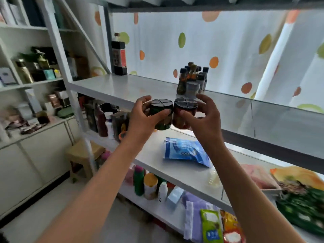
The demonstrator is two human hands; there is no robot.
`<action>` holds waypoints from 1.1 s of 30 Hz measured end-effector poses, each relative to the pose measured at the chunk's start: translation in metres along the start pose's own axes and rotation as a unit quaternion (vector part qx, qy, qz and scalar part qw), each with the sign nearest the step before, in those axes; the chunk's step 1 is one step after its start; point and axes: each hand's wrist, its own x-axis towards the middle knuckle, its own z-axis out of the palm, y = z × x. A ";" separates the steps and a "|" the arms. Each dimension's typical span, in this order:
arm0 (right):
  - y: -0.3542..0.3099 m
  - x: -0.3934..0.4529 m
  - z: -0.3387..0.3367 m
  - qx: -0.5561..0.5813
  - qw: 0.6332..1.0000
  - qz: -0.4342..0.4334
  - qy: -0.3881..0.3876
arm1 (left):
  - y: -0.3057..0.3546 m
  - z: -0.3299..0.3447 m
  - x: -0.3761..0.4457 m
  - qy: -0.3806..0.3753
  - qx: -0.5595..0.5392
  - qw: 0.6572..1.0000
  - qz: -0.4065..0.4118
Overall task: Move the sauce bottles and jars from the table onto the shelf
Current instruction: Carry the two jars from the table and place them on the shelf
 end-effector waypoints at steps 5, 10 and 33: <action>0.021 0.064 0.014 -0.033 0.997 0.010 0.069 | -0.021 0.032 0.089 -0.063 0.031 0.997 0.026; 0.053 0.114 0.034 -0.106 0.989 0.030 0.097 | -0.053 0.059 0.161 -0.135 0.096 0.985 0.049; 0.144 0.183 0.065 -0.162 0.976 0.094 0.111 | -0.130 0.096 0.273 -0.255 0.209 0.941 0.077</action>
